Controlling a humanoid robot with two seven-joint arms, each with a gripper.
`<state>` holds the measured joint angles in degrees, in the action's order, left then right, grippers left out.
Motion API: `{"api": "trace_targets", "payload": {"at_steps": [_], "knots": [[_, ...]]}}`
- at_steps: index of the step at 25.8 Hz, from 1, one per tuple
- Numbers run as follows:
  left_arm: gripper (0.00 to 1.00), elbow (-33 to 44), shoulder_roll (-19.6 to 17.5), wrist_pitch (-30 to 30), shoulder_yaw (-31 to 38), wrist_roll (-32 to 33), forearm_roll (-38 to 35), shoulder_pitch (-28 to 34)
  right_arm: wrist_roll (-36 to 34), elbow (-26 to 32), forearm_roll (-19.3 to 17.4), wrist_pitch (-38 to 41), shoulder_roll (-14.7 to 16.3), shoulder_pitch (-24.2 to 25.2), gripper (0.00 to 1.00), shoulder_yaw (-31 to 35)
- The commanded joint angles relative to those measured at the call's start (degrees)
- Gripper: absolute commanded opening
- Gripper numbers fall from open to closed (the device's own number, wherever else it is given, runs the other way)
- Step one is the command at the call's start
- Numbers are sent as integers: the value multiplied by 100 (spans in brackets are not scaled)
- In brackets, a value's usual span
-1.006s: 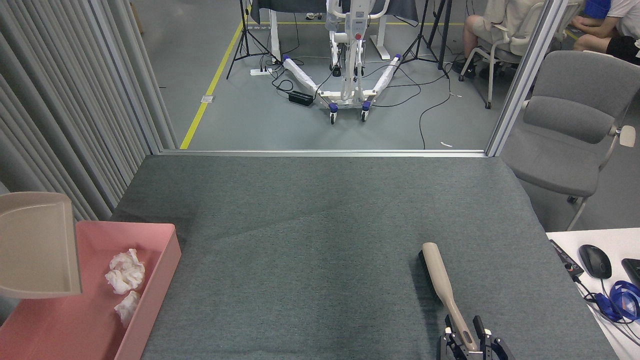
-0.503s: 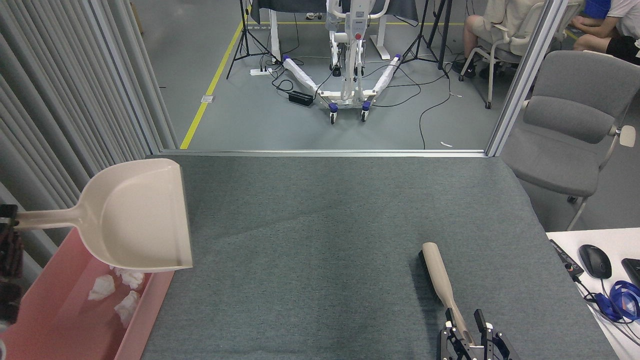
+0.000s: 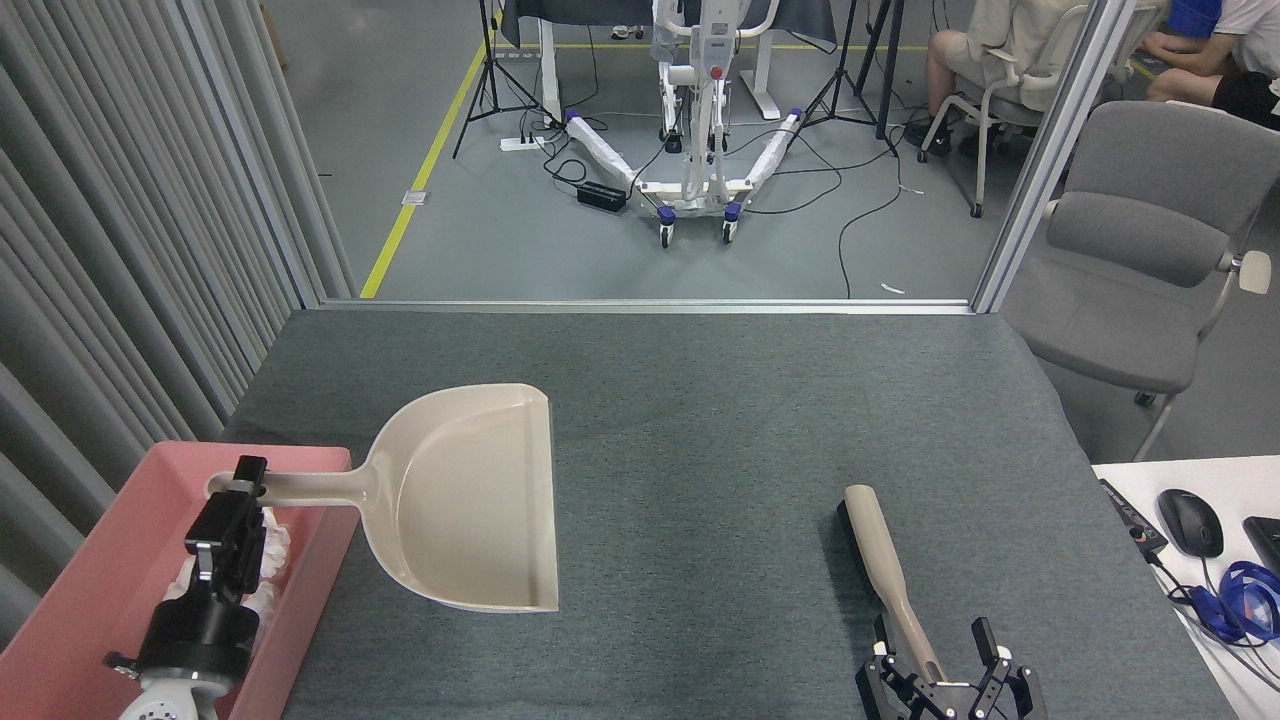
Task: Sweep and dump garbage into bin
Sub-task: 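Bring the empty dustpan back and lower it onto the table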
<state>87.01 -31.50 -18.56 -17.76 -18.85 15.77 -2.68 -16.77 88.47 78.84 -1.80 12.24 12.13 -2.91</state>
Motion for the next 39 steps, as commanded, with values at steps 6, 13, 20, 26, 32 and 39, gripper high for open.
{"api": "trace_targets", "payload": {"at_steps": [6,13,20,26,32,39], "knots": [[0,-9,927,186,-359,-31,-663,22,7,39,0,-4,-2,0,97,-8],[0,-562,1471,80,-421,-102,-1024,101,42,329,0,-31,7,44,97,-8],[0,-800,1814,71,-447,-137,-1876,48,95,593,8,-48,24,237,97,18],[0,-1292,2174,45,-456,-216,-1938,-136,604,742,-27,-48,42,263,97,27],[0,-1644,2482,142,-482,-321,-2421,-444,701,839,-106,-215,59,228,97,62],[0,-2039,2482,63,-474,-330,-2439,-611,1062,839,-132,-294,-11,176,97,54]]}}
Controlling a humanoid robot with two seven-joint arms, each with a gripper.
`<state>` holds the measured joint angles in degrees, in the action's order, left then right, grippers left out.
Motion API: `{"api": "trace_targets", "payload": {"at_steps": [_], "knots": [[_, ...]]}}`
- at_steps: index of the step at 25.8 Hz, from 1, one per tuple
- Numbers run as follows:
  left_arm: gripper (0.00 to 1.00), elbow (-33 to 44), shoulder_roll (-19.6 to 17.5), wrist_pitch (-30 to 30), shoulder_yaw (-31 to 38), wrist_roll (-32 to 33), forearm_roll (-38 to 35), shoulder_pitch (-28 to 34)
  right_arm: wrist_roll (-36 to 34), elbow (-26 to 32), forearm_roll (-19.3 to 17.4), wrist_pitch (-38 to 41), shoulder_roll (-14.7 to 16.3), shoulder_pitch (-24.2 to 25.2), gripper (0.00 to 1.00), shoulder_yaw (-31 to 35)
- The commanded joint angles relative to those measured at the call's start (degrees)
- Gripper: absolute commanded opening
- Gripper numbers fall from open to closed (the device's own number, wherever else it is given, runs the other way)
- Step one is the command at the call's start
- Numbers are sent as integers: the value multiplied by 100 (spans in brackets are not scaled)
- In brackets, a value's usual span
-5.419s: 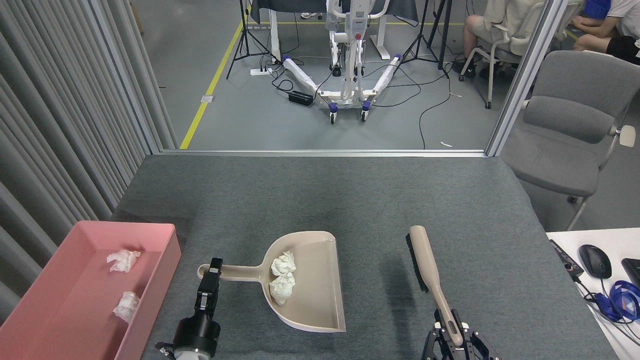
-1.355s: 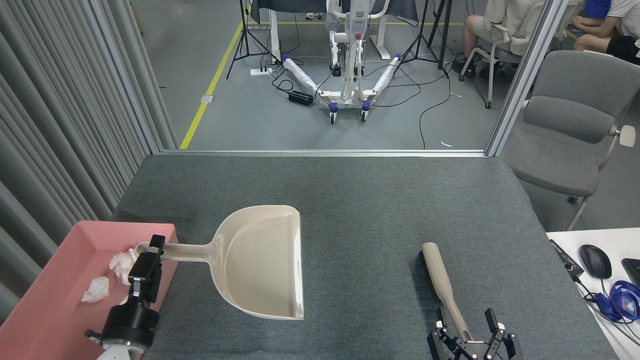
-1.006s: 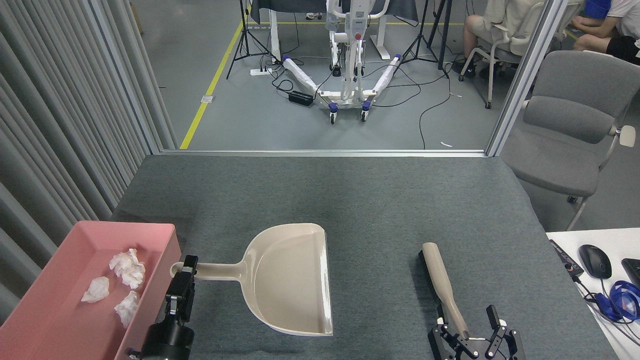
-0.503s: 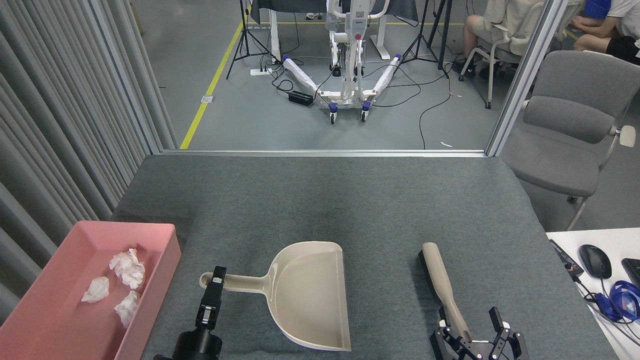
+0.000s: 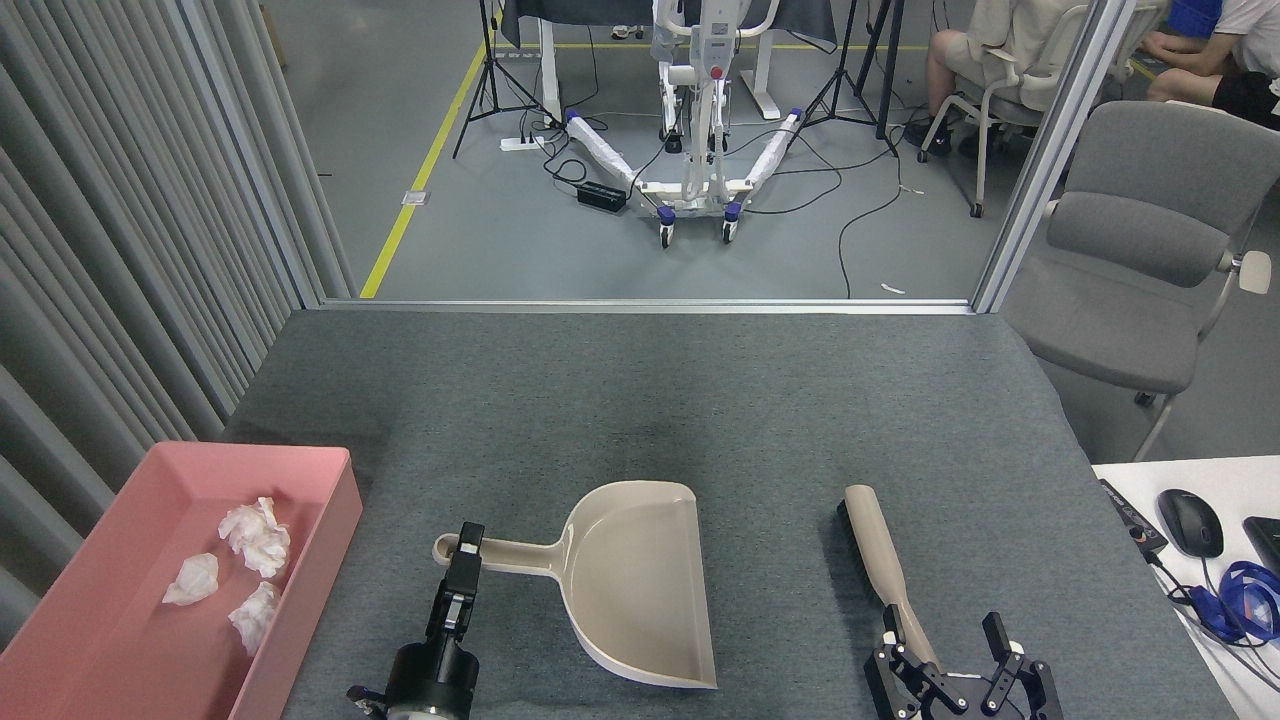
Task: Sweep and dump garbage into bin
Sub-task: 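Open the left gripper and release the dustpan handle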
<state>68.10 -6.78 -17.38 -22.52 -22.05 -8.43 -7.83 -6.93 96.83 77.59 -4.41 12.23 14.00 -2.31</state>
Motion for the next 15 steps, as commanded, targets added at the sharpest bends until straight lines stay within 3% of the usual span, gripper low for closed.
{"api": "trace_targets", "payload": {"at_steps": [1,7,9,11,12,13,15], "knots": [[0,-201,10,-73,-7,-10,-27,-149,78,12,-7,-33,-10,-12,97,-6],[0,-412,19,-205,2,-19,-35,-176,122,47,-7,-33,34,-21,97,-6],[7,-491,27,-231,2,-28,-27,-193,157,47,-7,-33,34,-12,97,-15],[26,-491,19,-231,2,-80,-27,-193,298,64,-7,-33,42,-12,97,-6],[39,-500,19,-231,-7,-98,-27,-184,342,64,-7,-33,42,-21,97,-15],[62,-509,19,-222,-7,-98,-27,-193,350,73,-7,-33,42,-21,97,-15],[84,-544,19,-222,-7,-98,-27,-193,342,117,2,-33,42,-29,97,-15]]}}
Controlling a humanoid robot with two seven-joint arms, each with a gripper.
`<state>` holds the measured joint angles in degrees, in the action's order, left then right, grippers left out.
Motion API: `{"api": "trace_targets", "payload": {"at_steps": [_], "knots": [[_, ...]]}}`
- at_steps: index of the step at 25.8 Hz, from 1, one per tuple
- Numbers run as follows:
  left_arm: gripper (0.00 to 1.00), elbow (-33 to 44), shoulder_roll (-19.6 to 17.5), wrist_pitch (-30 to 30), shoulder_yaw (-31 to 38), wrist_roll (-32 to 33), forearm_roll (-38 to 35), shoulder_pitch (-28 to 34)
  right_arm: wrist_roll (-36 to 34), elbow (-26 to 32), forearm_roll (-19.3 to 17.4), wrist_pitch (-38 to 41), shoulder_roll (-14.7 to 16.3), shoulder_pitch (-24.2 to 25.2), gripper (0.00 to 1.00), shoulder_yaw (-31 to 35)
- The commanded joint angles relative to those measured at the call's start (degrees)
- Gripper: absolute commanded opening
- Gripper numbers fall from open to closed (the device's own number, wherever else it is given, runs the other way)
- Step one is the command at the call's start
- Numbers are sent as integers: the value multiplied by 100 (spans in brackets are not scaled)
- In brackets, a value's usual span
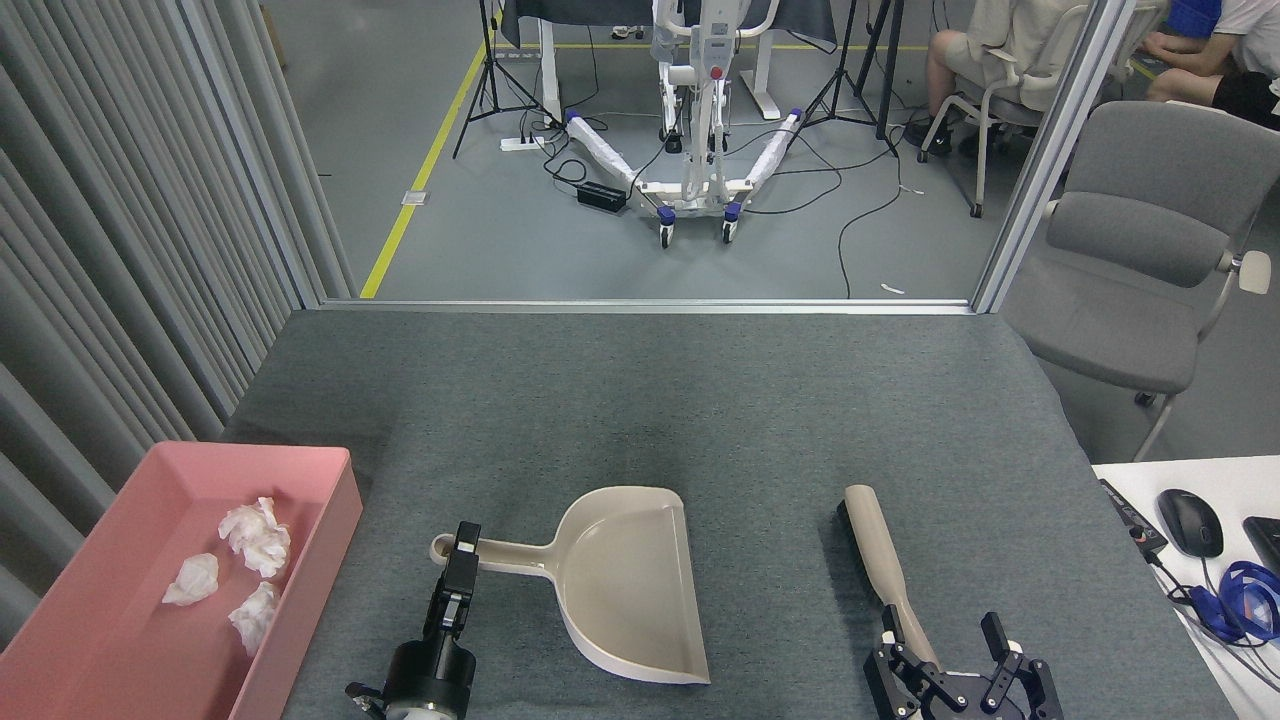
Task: Sweep and dump garbage into bin
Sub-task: 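Open the left gripper and release the dustpan handle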
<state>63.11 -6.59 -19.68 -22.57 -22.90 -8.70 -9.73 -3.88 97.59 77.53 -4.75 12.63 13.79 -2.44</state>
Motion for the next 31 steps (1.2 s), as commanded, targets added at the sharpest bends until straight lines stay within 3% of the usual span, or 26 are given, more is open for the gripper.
{"api": "trace_targets", "payload": {"at_steps": [1,10,14,17,22,31], "knots": [[96,-79,8,8,-2,-12,9,-2,19,76,17,1,20,-8,97,-2],[99,-194,17,87,-90,-3,17,33,-218,102,26,89,160,-131,97,-55],[99,-194,17,87,-107,-21,17,103,-174,129,-273,80,134,-105,98,-46],[99,-97,-18,254,-133,-30,0,182,-166,331,-282,62,196,-78,98,-55],[99,413,-62,535,-116,-12,-79,534,-166,357,-273,19,231,-78,98,33],[99,1889,-308,799,359,23,-1257,1702,-69,498,-256,54,134,-96,98,51]]}}
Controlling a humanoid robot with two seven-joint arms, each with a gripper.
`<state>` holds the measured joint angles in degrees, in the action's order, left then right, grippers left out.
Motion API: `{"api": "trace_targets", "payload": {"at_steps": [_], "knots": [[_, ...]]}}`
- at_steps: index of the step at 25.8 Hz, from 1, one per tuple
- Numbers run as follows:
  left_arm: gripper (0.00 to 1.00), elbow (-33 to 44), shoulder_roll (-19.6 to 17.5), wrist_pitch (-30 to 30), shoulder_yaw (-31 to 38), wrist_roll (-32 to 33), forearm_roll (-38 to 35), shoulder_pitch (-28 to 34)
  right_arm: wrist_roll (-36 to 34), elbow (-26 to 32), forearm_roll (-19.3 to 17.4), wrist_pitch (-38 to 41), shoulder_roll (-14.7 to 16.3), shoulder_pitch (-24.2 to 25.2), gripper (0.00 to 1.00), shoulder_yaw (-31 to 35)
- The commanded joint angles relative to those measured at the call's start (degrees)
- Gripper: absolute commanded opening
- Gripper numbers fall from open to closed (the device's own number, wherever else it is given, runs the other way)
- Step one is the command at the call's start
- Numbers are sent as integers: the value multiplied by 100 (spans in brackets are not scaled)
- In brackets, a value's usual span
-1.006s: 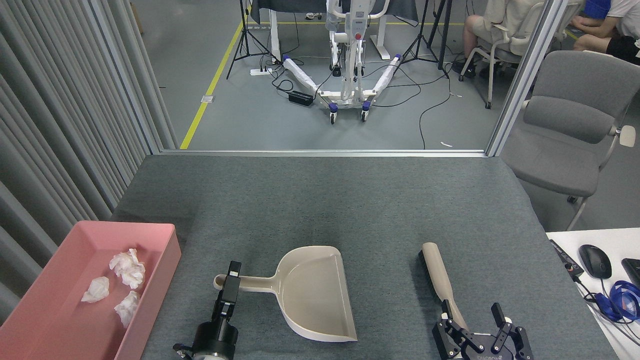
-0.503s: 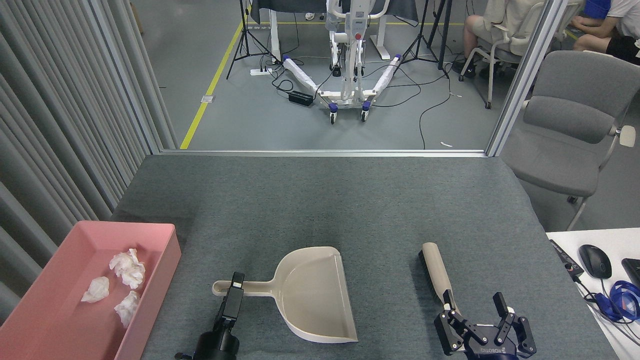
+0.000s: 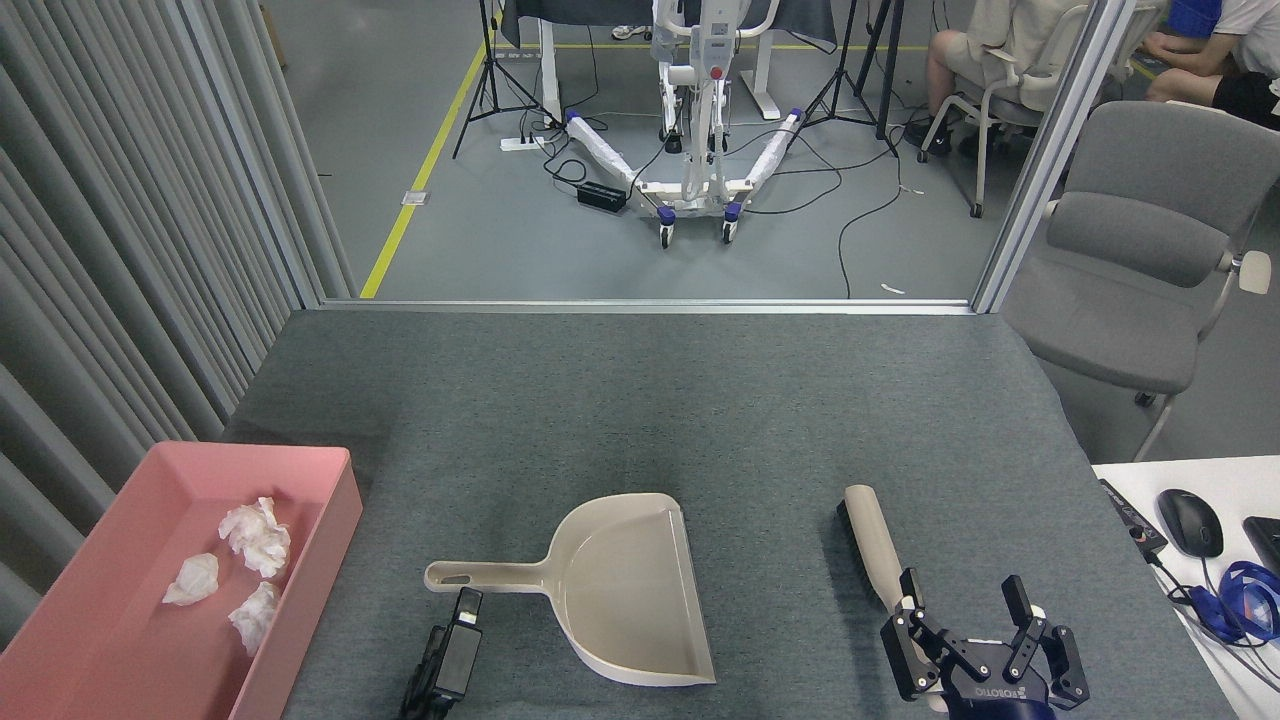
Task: Sweep and dump garbage into bin
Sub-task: 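Open the left gripper and release the dustpan handle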
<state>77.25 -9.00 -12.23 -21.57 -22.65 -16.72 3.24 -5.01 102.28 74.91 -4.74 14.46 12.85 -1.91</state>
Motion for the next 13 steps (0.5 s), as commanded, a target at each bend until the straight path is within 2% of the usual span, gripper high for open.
{"api": "trace_targets", "payload": {"at_steps": [1,4,8,11,13], "knots": [[99,607,-66,54,364,-2,-657,511,35,29,15,70,-75,-2,98,-3],[99,827,-154,98,531,-38,-992,678,35,29,129,70,-242,-10,98,6],[99,1433,-805,274,566,-266,-1615,748,0,29,288,87,-278,-2,98,15],[99,1732,-1024,335,979,-293,-2477,757,27,38,288,61,-260,25,98,76],[99,1917,-1200,318,1049,-213,-2661,757,27,29,279,78,-198,60,98,94]]}}
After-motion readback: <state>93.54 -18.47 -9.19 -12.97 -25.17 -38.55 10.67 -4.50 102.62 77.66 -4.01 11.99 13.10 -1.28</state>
